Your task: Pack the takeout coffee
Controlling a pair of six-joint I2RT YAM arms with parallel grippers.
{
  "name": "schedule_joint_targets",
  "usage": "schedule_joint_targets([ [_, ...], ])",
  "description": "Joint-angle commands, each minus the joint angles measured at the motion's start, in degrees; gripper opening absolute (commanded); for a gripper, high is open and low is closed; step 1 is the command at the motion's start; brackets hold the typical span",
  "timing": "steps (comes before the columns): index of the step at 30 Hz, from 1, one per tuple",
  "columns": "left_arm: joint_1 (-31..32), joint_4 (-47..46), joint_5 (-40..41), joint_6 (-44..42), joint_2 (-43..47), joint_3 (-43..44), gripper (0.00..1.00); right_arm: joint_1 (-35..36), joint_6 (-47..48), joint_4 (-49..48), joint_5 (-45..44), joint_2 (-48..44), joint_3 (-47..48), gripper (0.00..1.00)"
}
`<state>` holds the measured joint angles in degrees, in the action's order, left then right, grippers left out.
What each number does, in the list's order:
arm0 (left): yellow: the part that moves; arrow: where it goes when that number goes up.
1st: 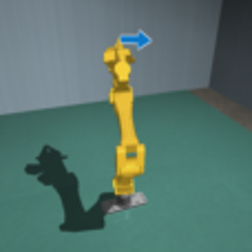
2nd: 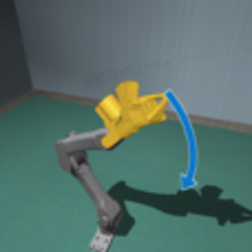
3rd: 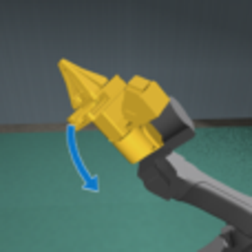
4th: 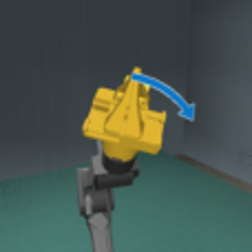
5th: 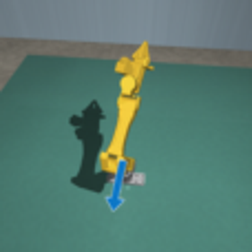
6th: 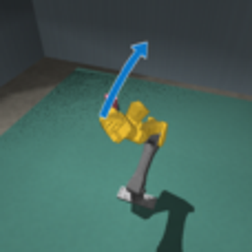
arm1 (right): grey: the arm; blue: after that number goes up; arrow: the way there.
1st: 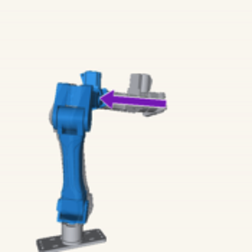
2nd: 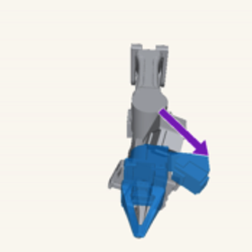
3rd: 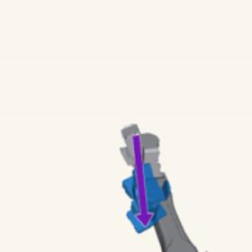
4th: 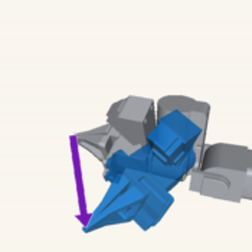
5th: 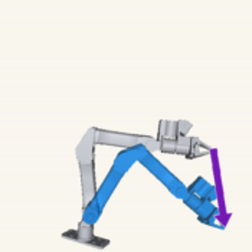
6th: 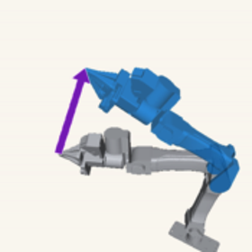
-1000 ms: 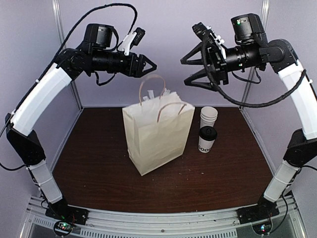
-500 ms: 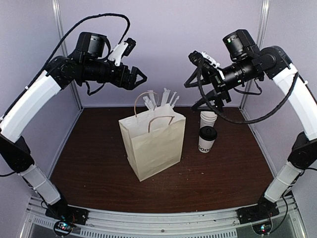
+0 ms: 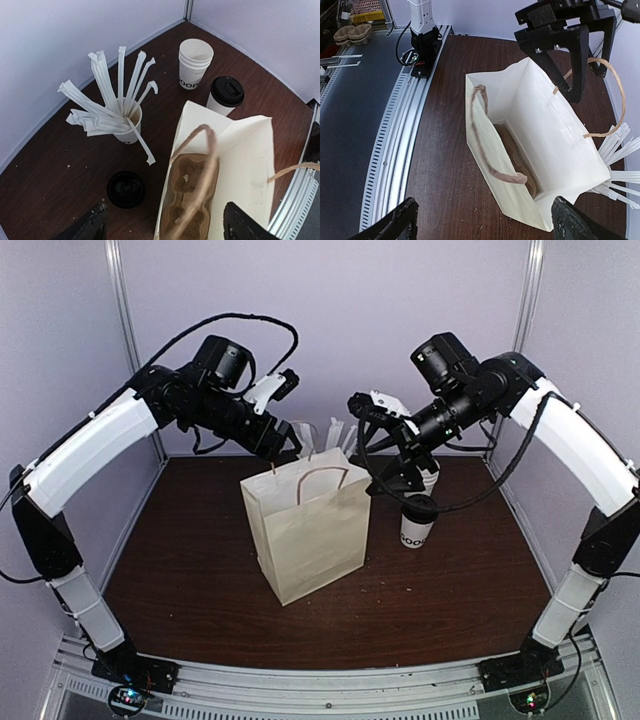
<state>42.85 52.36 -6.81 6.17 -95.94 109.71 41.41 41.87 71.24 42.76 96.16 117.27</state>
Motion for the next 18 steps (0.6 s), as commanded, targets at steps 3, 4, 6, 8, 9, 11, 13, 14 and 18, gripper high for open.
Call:
schedule_joint_targets([
  [3, -0.5, 7.6, 1.8, -1.4, -6.0, 4.4, 0.71, 0.3, -0.1, -1.5, -1.6, -0.1, -0.3, 0.91],
  [4, -0.9, 8.4, 1.1, -1.0, -6.5, 4.2, 0.67, 0.3, -0.1, -1.5, -2.0, -0.5, -0.8, 0.91],
  [6, -1.8, 9.7, -0.5, 0.1, -7.4, 4.2, 0.57, 0.3, 0.0, -1.6, -2.8, -1.3, -1.8, 0.91],
  [8, -2.4, 11.1, -2.0, 1.0, -8.3, 4.6, 0.46, 0.3, 0.1, -1.6, -3.6, -2.2, -2.6, 0.91],
  [9, -2.6, 11.5, -2.8, 1.1, -8.6, 4.9, 0.39, 0.2, 0.1, -1.6, -3.9, -2.7, -3.0, 0.91],
  [11, -2.7, 11.8, -4.1, 1.2, -8.8, 5.2, 0.23, 0.2, 0.1, -1.4, -4.4, -3.3, -3.6, 0.91],
  [13, -2.7, 11.8, -5.1, 1.1, -8.7, 5.5, 0.05, 0.2, 0.3, -0.9, -5.1, -3.7, -3.8, 0.9],
  [14, -2.7, 11.8, -5.6, 0.8, -8.5, 5.7, 0.02, 0.2, 0.3, -0.8, -5.3, -3.9, -3.9, 0.9],
  [18, -2.6, 11.9, -6.1, -2.2, -7.6, 7.1, 0.0, 0.1, 0.7, -0.5, -7.4, -4.6, -4.8, 0.89],
])
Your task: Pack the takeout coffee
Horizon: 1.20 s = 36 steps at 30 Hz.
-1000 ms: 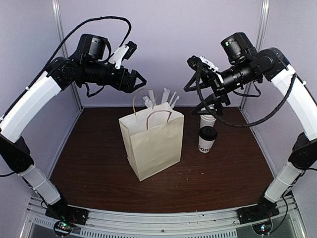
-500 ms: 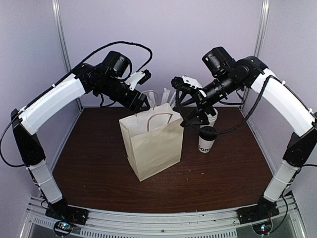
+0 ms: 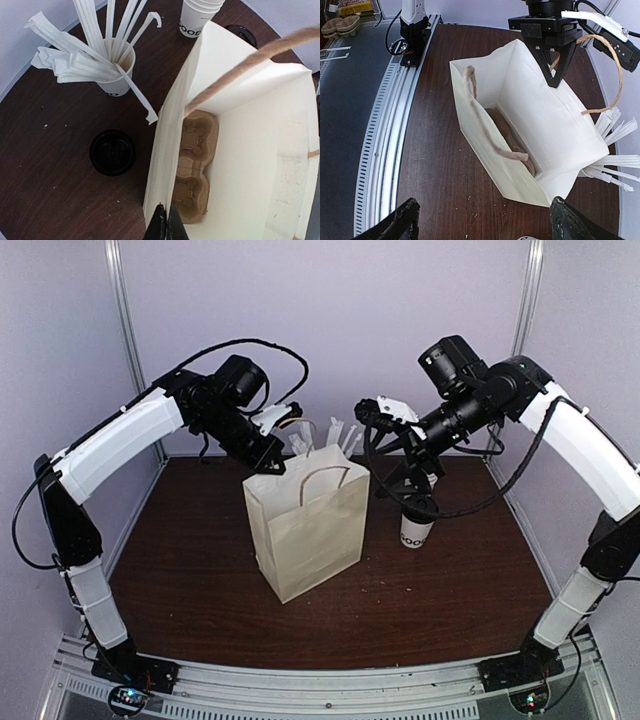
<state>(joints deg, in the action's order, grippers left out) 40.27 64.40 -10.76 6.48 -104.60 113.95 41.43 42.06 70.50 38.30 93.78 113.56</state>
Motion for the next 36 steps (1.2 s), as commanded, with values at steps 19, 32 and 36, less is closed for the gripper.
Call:
schedule_joint_targets([
  [19, 31.3, -2.0, 28.6, -10.2, 5.1, -2.2, 0.0, -17.2, 7.3, 6.0, -7.2, -17.3, -21.9, 1.0],
  [32, 43.6, -10.5, 38.5, -7.7, 8.6, -14.1, 0.0, -26.2, 6.2, 2.6, -4.2, -22.5, -32.3, 1.0],
  [36, 43.6, -10.8, 39.5, -8.1, 9.0, -14.2, 0.0, -26.3, 6.0, 2.5, -3.2, -22.3, -31.6, 1.0],
])
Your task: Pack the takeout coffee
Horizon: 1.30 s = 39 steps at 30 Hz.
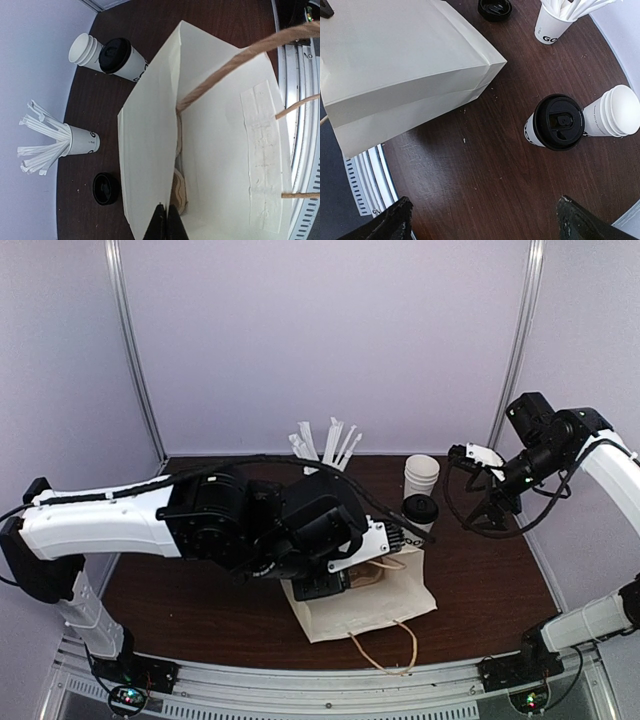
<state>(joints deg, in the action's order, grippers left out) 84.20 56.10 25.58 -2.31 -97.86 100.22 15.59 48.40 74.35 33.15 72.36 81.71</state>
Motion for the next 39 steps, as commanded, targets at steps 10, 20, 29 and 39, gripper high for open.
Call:
schedule_joint_targets([
  [10, -8.3, -4.4, -2.8, -5.6, 6.7, 2.4, 0.0, -0.4, -1.4, 0.3, 7.0, 1.1, 4.4, 1.0],
  [20, -27.6, 1.9, -33.9, -0.2, 6.7, 14.0, 0.0, -0.4, -3.2, 0.1, 9.2, 2.7, 7.4, 1.0],
  [29, -31.2, 10.2, -44.6, 2.1, 1.3, 26.4, 0.0, -0.4, -3.6, 0.3, 10.1, 2.4, 8.3, 1.0],
  [39, -33.1, 9.9, -51.8, 9.4, 0.2, 25.7, 0.0, -0.4, -3.5, 0.6, 10.4, 3.2, 9.3, 1.0],
])
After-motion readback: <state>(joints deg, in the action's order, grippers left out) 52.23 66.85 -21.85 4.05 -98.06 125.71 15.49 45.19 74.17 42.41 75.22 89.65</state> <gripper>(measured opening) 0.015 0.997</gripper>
